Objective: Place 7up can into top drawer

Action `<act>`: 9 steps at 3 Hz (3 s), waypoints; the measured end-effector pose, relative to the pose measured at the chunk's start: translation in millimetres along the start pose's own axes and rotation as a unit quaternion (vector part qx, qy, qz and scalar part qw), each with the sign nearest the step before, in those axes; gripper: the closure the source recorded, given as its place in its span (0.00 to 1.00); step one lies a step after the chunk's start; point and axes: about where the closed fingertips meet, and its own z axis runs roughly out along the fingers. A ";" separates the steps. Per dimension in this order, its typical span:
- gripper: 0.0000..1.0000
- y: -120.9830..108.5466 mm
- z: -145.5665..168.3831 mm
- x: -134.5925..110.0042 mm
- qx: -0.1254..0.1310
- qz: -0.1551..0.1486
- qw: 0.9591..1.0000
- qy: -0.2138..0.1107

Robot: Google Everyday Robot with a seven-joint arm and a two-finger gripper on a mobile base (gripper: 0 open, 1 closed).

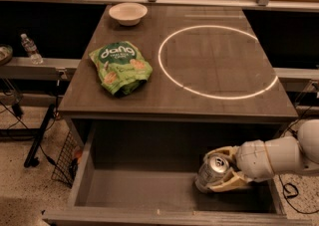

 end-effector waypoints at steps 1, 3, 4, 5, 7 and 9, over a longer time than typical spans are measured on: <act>0.36 -5.9 15.4 -5.4 0.001 0.001 1.000 -0.018; 0.00 -8.4 23.0 -13.0 0.008 0.016 0.999 -0.031; 0.00 -6.5 10.8 -15.2 0.015 0.021 1.000 -0.016; 0.00 4.0 -12.3 -5.7 0.015 0.027 1.000 0.002; 0.44 9.1 -58.8 0.9 0.018 0.023 0.999 0.046; 0.98 -27.2 -148.9 -71.1 0.086 -0.059 0.991 0.089</act>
Offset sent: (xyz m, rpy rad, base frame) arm 0.0150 0.0332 -0.0064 0.1094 0.0065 -0.0286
